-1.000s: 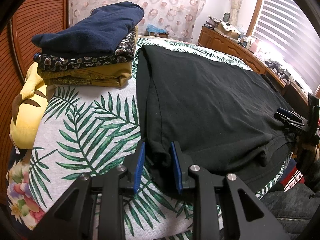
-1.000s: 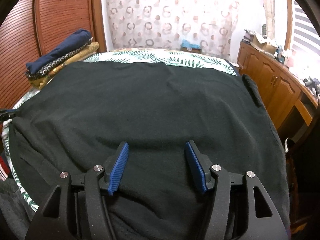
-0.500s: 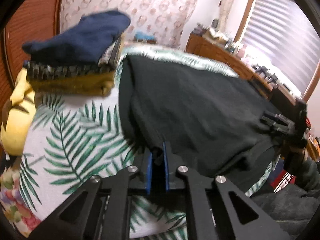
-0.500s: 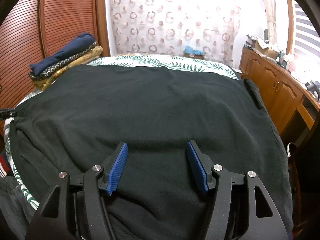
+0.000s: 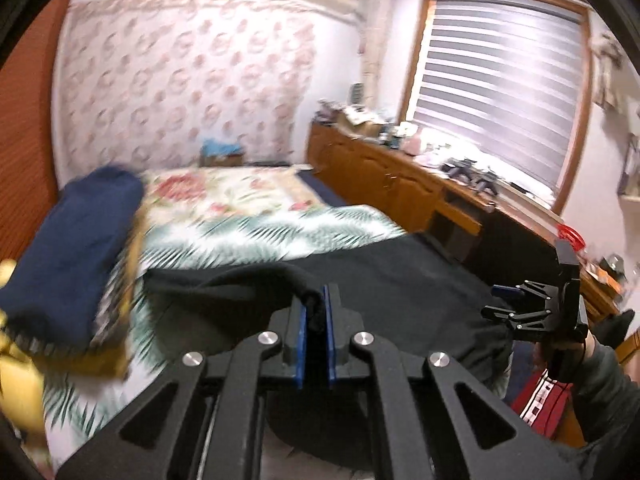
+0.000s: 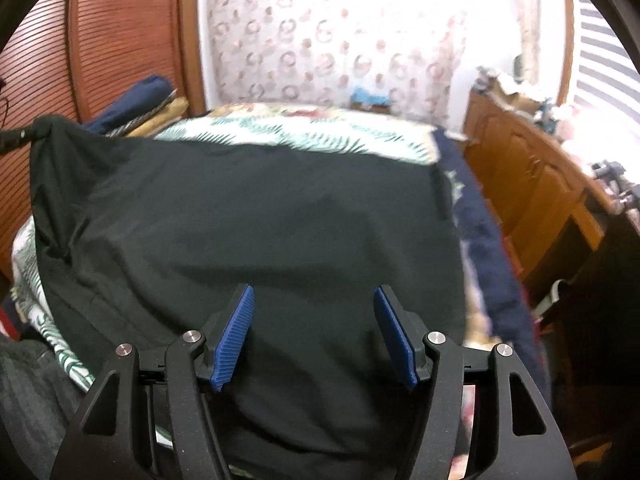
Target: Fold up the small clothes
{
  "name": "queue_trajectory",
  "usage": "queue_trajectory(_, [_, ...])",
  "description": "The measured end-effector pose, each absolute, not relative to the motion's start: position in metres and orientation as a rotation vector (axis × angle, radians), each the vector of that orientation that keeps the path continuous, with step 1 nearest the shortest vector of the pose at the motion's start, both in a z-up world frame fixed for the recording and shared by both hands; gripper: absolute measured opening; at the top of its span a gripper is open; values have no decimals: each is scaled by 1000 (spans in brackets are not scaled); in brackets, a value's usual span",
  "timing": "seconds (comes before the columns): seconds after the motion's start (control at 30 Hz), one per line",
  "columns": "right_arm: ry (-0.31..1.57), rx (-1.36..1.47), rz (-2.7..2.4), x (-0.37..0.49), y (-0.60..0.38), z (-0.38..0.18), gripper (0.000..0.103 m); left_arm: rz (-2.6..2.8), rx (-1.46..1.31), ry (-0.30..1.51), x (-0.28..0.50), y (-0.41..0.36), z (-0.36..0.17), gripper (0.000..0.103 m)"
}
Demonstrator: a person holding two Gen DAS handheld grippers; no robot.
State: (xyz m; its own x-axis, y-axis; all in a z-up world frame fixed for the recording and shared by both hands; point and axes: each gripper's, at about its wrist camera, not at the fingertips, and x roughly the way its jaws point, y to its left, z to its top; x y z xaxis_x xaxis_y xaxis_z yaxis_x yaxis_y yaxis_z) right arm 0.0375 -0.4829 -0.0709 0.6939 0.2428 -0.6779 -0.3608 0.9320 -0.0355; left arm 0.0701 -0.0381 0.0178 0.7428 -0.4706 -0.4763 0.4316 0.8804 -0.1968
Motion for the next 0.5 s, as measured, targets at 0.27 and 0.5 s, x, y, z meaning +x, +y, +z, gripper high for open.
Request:
queue_trajectory(0.27, [647, -135, 239, 33, -522, -28, 64, -680, 6, 543, 102, -139, 52, 4])
queue_trajectory(0.5, [617, -103, 208, 30, -542, -16, 64, -817, 47, 610, 101, -207, 70, 8])
